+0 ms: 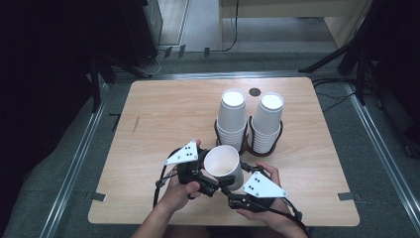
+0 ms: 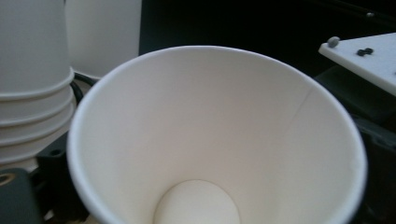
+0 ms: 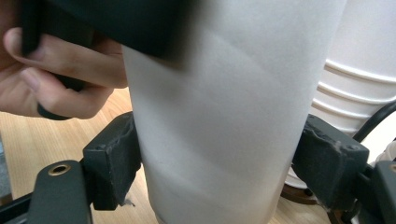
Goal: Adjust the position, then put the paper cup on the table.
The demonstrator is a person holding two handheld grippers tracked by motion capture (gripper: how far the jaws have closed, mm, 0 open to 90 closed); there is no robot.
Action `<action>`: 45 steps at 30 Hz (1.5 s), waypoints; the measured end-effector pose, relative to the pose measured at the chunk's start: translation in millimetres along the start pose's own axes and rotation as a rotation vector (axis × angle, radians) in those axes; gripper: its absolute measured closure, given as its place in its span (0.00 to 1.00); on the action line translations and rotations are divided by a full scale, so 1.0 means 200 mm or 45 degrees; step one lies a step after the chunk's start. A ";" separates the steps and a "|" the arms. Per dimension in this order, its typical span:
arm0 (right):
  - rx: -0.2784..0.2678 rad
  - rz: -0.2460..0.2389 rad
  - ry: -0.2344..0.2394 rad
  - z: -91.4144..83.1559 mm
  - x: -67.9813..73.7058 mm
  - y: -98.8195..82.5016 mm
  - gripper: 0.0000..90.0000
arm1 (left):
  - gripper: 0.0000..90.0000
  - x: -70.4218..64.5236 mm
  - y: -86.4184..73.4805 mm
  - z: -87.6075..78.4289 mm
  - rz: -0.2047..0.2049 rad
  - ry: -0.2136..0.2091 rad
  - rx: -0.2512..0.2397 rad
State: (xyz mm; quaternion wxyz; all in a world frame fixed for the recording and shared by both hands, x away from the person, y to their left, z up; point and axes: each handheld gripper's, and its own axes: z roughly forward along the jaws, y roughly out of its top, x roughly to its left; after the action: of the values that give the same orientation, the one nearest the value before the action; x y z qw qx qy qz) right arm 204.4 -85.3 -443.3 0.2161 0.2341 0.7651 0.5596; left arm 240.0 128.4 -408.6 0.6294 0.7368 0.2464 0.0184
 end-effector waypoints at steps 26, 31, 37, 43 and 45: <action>-0.041 0.148 -0.219 -0.14 -0.28 -0.16 0.25 | 0.00 0.07 -0.04 -0.31 -0.054 0.119 -0.203; -0.054 0.196 -0.299 -0.24 -0.39 -0.22 0.25 | 0.00 0.10 -0.13 -0.41 -0.107 0.227 -0.203; -0.030 0.282 -0.425 -0.34 -0.55 -0.33 0.25 | 0.00 0.14 -0.29 -0.59 -0.183 0.392 -0.175; 0.025 0.361 -0.539 -0.39 -0.68 -0.43 0.25 | 0.00 0.17 -0.38 -0.80 -0.256 0.583 -0.216; 0.041 0.388 -0.563 -0.39 -0.71 -0.45 0.25 | 0.00 0.17 -0.40 -0.87 -0.262 0.636 -0.239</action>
State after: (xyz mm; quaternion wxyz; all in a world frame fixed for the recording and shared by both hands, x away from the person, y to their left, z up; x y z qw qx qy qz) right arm 261.1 -253.0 -498.4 0.2874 0.4664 0.6642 0.5086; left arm 183.8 309.2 -457.1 0.6133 0.6191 0.4644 0.1579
